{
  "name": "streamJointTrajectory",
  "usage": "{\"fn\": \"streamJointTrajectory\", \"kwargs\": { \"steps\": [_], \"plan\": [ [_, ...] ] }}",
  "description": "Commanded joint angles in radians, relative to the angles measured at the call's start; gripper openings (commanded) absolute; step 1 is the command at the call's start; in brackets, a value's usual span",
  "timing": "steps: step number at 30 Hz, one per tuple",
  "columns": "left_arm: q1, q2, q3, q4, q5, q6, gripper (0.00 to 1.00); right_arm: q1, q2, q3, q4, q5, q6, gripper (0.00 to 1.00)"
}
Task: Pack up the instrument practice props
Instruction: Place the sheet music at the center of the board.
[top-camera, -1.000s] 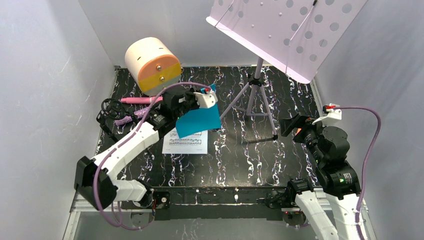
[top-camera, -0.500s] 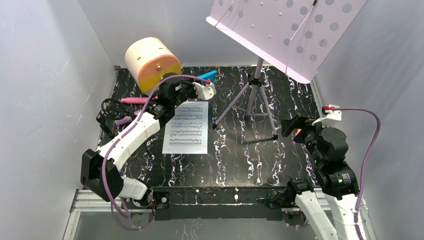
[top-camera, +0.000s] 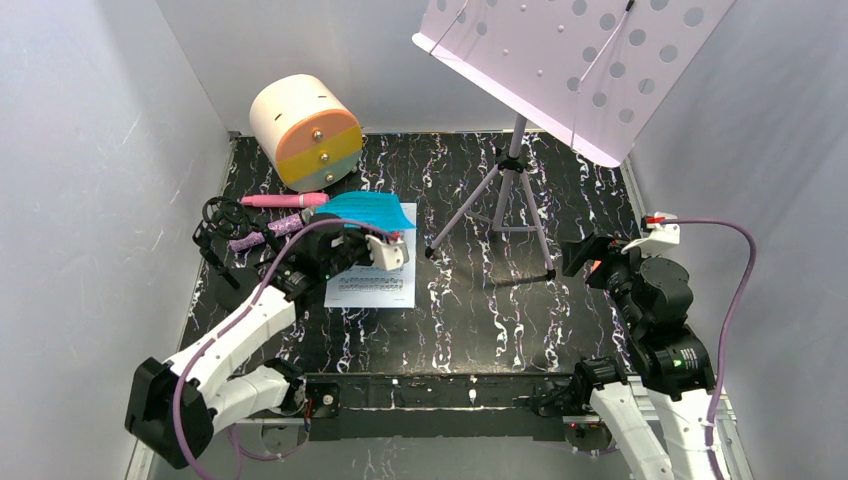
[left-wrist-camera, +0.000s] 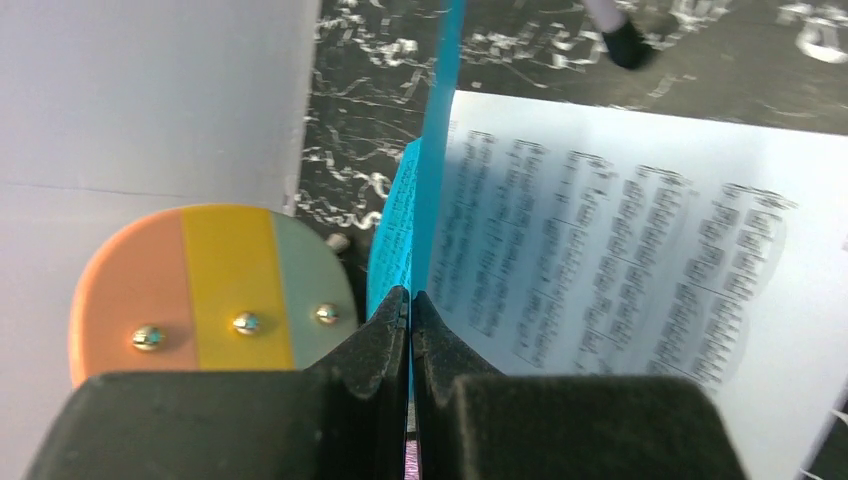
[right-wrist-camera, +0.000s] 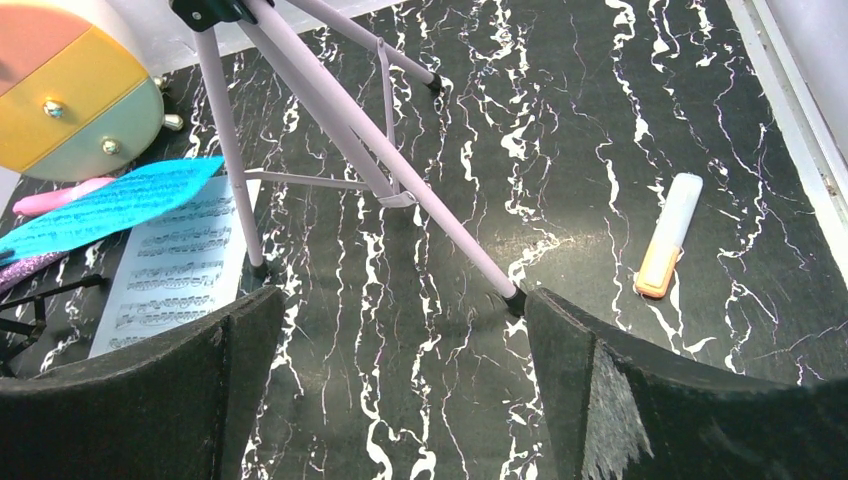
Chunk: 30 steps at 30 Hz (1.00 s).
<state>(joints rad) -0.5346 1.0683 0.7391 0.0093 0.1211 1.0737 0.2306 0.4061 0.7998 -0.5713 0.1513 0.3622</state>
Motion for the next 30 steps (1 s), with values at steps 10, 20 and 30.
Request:
{"fn": "streamJointTrajectory", "kwargs": {
  "steps": [10, 20, 30],
  "plan": [
    [-0.119, -0.134, -0.244, -0.088, 0.028, -0.017, 0.0, 0.005, -0.014, -0.053, 0.078, -0.012, -0.012, 0.99],
    [-0.156, -0.09, -0.296, -0.026, -0.025, 0.032, 0.0, 0.005, -0.019, -0.088, 0.086, -0.035, 0.002, 0.99],
    [-0.165, 0.074, -0.282, 0.186, -0.021, 0.117, 0.0, 0.004, -0.032, -0.108, 0.078, -0.035, 0.008, 0.99]
  ]
}}
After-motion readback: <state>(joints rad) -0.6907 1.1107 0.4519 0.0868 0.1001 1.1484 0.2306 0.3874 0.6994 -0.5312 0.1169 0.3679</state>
